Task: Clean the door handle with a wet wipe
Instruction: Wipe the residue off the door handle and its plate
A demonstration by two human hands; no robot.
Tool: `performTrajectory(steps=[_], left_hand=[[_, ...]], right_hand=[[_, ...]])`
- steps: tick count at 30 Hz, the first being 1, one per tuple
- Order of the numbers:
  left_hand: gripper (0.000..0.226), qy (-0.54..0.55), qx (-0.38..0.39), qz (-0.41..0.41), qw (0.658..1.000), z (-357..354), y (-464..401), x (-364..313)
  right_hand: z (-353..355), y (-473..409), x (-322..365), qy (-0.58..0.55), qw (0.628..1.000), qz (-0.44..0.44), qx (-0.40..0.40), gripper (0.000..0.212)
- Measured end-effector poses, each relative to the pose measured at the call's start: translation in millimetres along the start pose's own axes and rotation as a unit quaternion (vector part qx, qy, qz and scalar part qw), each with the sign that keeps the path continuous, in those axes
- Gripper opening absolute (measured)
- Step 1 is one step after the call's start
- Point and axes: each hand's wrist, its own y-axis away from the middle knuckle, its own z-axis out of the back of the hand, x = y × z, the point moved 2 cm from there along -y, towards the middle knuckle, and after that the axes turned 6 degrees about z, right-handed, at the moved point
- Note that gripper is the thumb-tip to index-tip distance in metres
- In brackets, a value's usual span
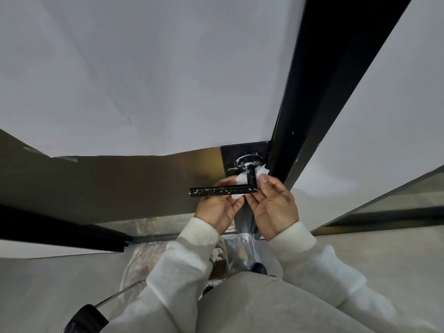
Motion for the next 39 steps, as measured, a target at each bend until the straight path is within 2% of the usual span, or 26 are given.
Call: performTrajectory(steps=[3, 5, 7, 8, 9, 11, 13, 16, 18, 19, 21, 23, 24, 26, 29, 31, 34, 36, 37, 39], left_hand=[[0.022, 0.075, 0.025, 0.027, 0.997, 4, 2, 0], [0.025, 0.13, 0.032, 0.045, 0.99, 9, 5, 3], [0.025, 0.147, 0.03, 0.055, 0.987, 14, 11, 8], [0.024, 0.145, 0.03, 0.054, 0.988, 15, 14, 10], [0.024, 0.144, 0.029, 0.053, 0.988, 17, 17, 13], [0.023, 0.136, 0.029, 0.048, 0.989, 22, 18, 16], [0.025, 0.113, 0.028, 0.039, 0.992, 26, 17, 16], [0.026, 0.083, 0.007, 0.007, 0.997, 32, 20, 10], [0.036, 0.09, 0.019, -0.036, 0.995, 38, 25, -3], [0.044, 0.092, 0.032, -0.057, 0.994, 41, 27, -10], [0.054, 0.06, 0.049, -0.097, 0.992, 47, 31, -27], [0.041, -0.011, 0.051, -0.132, 0.99, 50, 36, -40], [0.03, -0.047, 0.053, -0.155, 0.985, 49, 40, -47], [0.017, -0.116, 0.044, -0.195, 0.973, 45, 45, -52], [0.014, -0.207, -0.011, -0.233, 0.95, 42, 50, -53], [0.014, -0.214, -0.014, -0.228, 0.95, 41, 52, -54], [0.015, -0.224, -0.014, -0.213, 0.951, 41, 53, -56], [0.015, -0.232, -0.01, -0.207, 0.951, 39, 53, -57], [0.015, -0.233, -0.01, -0.204, 0.951, 39, 53, -58], [0.015, -0.232, -0.013, -0.199, 0.952, 38, 53, -59]], right_hand=[[-8, 7, 6, -0.042, 0.999, 0.031, 0.002, 0.019], [-13, 10, 8, -0.032, 0.998, 0.06, 0.005, 0.017], [-18, 12, 8, 0.011, 0.995, 0.1, 0.0, 0.017], [-19, 12, 8, 0.085, 0.986, 0.143, -0.004, 0.017], [-20, 12, 8, 0.195, 0.96, 0.2, -0.003, 0.017], [-23, 17, 8, 0.4, 0.862, 0.311, 0.014, 0.025], [-26, 22, 8, 0.521, 0.763, 0.378, 0.061, 0.042], [-33, 28, 9, 0.673, 0.607, 0.406, 0.122, 0.055], [-41, 30, 10, 0.738, 0.53, 0.401, 0.117, 0.062], [-43, 31, 11, 0.759, 0.501, 0.4, 0.111, 0.064], [-46, 31, 9, 0.784, 0.469, 0.394, 0.107, 0.069], [-46, 31, 9, 0.787, 0.458, 0.399, 0.112, 0.069], [-46, 29, 8, 0.775, 0.467, 0.41, 0.115, 0.066], [-40, 20, 11, 0.725, 0.519, 0.439, 0.107, 0.051], [-30, 13, 12, 0.608, 0.638, 0.467, 0.069, 0.026], [-25, 14, 8, 0.531, 0.717, 0.451, 0.014, 0.02], [-27, 14, 0, 0.369, 0.875, 0.308, -0.059, 0.019], [-33, 10, -1, 0.167, 0.965, 0.178, -0.097, 0.021], [-37, 8, -1, 0.061, 0.987, 0.108, -0.107, 0.017], [-42, 4, 0, -0.085, 0.99, -0.007, -0.11, 0.011]])
